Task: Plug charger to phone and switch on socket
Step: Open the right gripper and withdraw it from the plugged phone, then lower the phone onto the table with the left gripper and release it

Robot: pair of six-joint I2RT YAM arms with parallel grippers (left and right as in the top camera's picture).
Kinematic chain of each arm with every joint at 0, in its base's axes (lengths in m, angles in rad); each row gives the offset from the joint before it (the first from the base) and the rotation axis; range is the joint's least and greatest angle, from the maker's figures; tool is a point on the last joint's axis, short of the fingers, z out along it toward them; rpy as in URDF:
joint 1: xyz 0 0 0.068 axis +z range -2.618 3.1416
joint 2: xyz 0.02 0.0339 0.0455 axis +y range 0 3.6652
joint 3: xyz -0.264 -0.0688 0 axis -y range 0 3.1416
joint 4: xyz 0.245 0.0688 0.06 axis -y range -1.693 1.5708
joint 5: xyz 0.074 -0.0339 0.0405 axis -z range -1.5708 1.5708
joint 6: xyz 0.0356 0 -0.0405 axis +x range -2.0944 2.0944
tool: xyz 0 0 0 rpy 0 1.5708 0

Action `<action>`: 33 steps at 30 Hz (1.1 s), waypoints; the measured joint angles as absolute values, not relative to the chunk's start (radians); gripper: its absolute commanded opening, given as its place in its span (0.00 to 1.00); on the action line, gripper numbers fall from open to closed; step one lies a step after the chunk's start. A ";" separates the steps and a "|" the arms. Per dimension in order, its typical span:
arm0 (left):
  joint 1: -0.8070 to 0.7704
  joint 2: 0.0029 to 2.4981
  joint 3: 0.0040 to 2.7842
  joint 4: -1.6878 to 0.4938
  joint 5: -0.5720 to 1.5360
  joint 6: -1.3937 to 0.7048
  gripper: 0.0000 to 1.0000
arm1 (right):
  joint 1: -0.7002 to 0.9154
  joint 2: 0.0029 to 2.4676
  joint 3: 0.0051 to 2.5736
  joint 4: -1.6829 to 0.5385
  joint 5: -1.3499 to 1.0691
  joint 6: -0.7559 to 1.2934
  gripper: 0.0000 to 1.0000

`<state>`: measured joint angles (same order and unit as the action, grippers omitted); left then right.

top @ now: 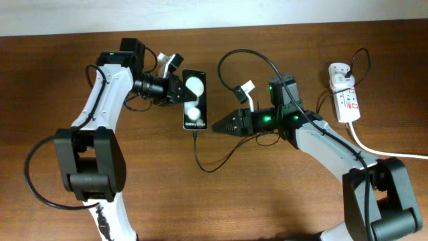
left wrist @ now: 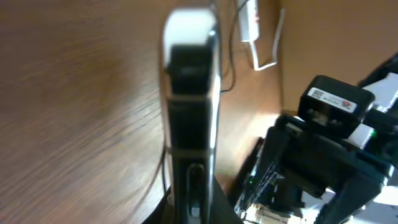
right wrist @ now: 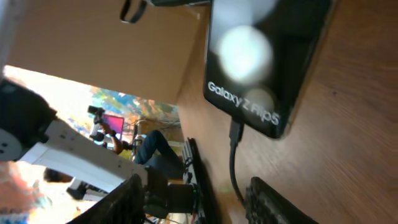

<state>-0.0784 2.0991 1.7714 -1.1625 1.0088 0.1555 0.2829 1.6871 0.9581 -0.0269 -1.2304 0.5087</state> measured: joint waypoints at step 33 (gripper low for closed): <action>-0.062 2.340 1.757 -1.108 0.761 0.039 0.18 | 0.283 1.687 0.961 -0.266 -1.066 0.388 0.97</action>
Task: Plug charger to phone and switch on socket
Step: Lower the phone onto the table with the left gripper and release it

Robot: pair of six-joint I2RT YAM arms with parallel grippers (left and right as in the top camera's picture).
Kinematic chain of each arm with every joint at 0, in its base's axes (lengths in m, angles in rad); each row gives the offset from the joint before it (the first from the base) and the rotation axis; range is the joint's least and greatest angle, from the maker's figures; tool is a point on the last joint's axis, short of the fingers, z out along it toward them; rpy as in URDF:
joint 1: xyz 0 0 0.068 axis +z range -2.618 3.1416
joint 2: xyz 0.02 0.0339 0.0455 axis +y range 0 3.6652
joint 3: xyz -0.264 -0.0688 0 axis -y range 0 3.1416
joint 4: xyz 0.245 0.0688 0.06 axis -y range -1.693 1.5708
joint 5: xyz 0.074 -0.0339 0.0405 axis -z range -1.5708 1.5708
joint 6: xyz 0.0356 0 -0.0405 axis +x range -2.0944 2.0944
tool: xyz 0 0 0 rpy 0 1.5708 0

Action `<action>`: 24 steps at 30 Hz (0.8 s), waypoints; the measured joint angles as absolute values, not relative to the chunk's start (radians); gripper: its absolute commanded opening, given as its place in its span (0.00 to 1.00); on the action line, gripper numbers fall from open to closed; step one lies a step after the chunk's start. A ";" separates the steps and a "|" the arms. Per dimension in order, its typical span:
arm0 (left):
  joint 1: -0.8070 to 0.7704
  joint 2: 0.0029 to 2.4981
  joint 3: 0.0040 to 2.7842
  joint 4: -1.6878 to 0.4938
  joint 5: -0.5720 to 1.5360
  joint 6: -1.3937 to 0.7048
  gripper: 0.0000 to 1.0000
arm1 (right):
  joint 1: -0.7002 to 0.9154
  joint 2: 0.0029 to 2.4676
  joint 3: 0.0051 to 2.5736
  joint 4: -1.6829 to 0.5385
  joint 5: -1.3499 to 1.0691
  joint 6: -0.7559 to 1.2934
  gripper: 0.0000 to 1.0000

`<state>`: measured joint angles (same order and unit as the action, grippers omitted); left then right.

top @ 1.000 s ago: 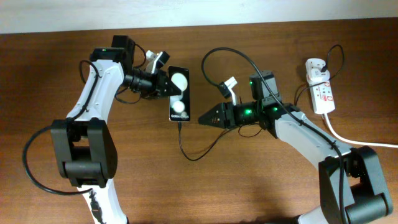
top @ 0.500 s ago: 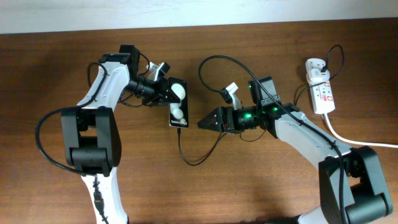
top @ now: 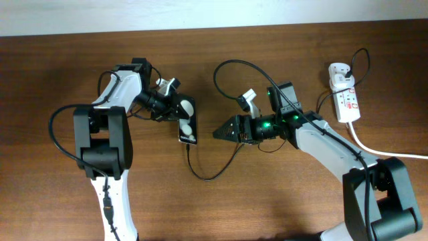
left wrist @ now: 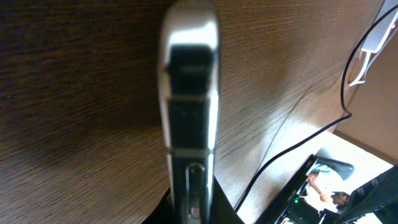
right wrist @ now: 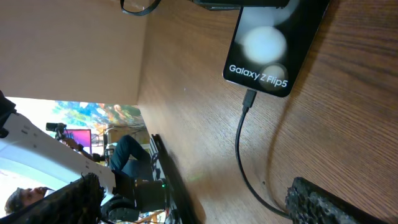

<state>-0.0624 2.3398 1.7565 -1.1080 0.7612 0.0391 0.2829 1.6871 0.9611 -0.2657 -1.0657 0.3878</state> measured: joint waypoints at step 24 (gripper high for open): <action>-0.063 2.313 1.766 -1.113 0.471 -0.089 0.40 | 0.283 1.687 0.961 -0.277 -1.066 0.385 0.97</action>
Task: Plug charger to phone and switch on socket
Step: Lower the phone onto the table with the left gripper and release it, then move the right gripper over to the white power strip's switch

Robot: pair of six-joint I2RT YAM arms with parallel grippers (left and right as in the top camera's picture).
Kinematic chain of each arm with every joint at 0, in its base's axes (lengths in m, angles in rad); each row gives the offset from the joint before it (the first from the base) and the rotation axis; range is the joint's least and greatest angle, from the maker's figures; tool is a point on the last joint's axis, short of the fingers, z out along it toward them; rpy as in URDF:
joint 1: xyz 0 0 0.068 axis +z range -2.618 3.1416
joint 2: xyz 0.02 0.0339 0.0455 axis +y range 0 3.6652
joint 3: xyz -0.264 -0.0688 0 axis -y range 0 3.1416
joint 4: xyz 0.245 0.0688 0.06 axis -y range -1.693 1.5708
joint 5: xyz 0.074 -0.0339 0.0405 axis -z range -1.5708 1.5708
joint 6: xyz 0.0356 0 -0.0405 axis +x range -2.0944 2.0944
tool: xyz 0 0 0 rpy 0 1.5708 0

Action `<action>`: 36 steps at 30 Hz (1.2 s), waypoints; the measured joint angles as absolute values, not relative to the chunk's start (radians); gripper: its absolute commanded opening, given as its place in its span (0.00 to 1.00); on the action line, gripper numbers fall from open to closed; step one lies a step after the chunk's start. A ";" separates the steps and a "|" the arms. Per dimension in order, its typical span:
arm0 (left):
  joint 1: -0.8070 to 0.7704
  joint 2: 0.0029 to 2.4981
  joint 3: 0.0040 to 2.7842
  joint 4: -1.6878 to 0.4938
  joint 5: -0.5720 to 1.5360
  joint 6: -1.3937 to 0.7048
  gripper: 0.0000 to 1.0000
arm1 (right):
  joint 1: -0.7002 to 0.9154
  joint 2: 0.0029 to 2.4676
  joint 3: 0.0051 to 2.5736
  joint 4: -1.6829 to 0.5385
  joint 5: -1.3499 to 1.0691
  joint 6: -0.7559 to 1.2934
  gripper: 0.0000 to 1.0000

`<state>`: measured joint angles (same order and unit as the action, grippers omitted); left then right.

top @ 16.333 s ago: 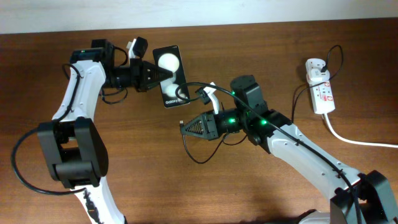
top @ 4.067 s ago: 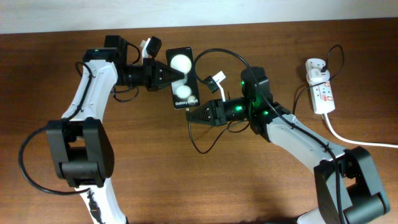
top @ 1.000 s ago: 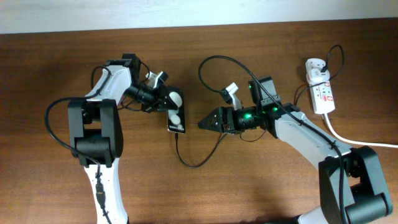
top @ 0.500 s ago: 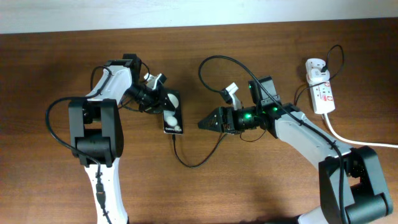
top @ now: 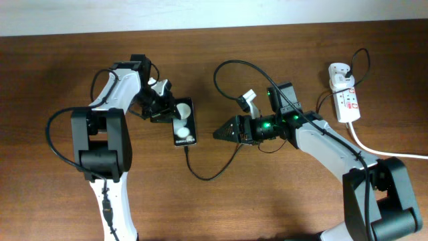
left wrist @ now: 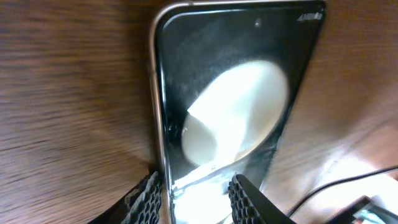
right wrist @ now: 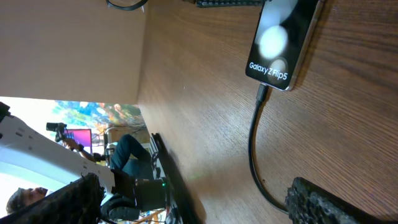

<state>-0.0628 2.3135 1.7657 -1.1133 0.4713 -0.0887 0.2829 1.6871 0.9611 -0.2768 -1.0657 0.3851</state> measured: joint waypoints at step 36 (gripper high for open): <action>-0.062 1.691 2.067 -1.372 0.187 -0.121 1.00 | 0.283 1.397 1.170 -0.877 -0.497 0.278 0.99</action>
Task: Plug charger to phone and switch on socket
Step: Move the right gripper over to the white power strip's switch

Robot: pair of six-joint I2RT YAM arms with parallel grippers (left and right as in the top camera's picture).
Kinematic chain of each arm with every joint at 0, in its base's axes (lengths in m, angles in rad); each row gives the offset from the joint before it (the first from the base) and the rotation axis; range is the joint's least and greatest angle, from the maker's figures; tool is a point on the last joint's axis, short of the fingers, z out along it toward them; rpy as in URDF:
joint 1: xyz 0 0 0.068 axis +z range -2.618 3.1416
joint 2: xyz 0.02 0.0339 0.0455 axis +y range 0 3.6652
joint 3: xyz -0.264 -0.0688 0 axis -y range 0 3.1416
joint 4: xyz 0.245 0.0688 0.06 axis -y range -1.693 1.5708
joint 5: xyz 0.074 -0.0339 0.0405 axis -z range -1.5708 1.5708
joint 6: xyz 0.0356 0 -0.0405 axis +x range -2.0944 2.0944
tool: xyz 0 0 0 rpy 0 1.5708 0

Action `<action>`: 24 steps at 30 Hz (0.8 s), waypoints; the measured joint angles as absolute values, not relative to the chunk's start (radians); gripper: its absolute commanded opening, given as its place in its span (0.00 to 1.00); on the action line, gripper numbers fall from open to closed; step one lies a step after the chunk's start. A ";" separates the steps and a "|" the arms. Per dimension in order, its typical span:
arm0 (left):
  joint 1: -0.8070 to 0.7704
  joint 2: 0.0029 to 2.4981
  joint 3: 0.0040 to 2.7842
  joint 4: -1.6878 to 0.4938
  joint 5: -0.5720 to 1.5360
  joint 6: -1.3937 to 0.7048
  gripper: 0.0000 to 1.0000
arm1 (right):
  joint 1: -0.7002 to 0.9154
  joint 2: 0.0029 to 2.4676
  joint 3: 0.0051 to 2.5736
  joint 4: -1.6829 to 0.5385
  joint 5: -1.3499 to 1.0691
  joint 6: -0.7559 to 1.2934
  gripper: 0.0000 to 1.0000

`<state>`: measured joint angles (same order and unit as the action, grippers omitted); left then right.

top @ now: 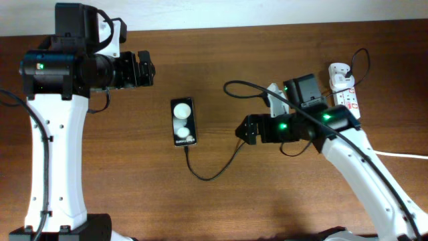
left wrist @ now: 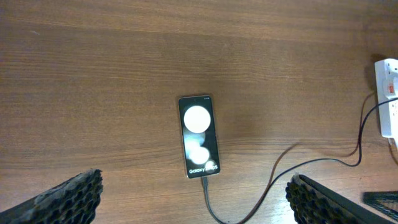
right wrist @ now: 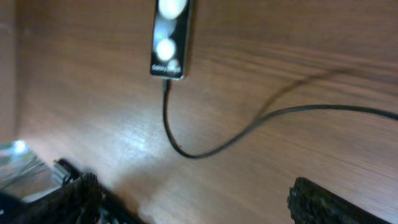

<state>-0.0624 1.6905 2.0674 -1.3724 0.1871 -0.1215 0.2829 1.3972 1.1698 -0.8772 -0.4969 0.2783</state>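
The black flip phone lies flat on the wooden table, also seen in the left wrist view as the phone and in the right wrist view as the phone. A black charger cable is plugged into its lower end and loops right. The white socket strip lies at the far right; its switch state is too small to read. My left gripper hangs open and empty, high up and to the phone's upper left. My right gripper is open and empty, to the right of the phone.
The cable runs on under the right arm toward the socket strip. A white lead leaves the strip to the right edge. The table's far edge meets a pale wall.
My left gripper, which stood open around the phone's upper end, is now lifted well away to the upper left. The right gripper has drawn back to the right and higher. The phone stays flat.
The left gripper first held the plugged-in phone at table centre, with the right gripper open by the plug. Then the phone was further left and lower, still held. Then it lay flat with the left fingers open. Now both grippers are clear of it.
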 measured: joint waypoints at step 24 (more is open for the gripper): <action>-0.062 1.691 2.067 -1.380 0.187 -0.121 0.99 | -0.265 1.325 1.387 -1.162 -0.213 0.149 0.17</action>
<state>-0.0624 1.6905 2.0674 -1.3804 0.1871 -0.1215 -0.2649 1.3247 1.3869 -1.1622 -0.2134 0.1486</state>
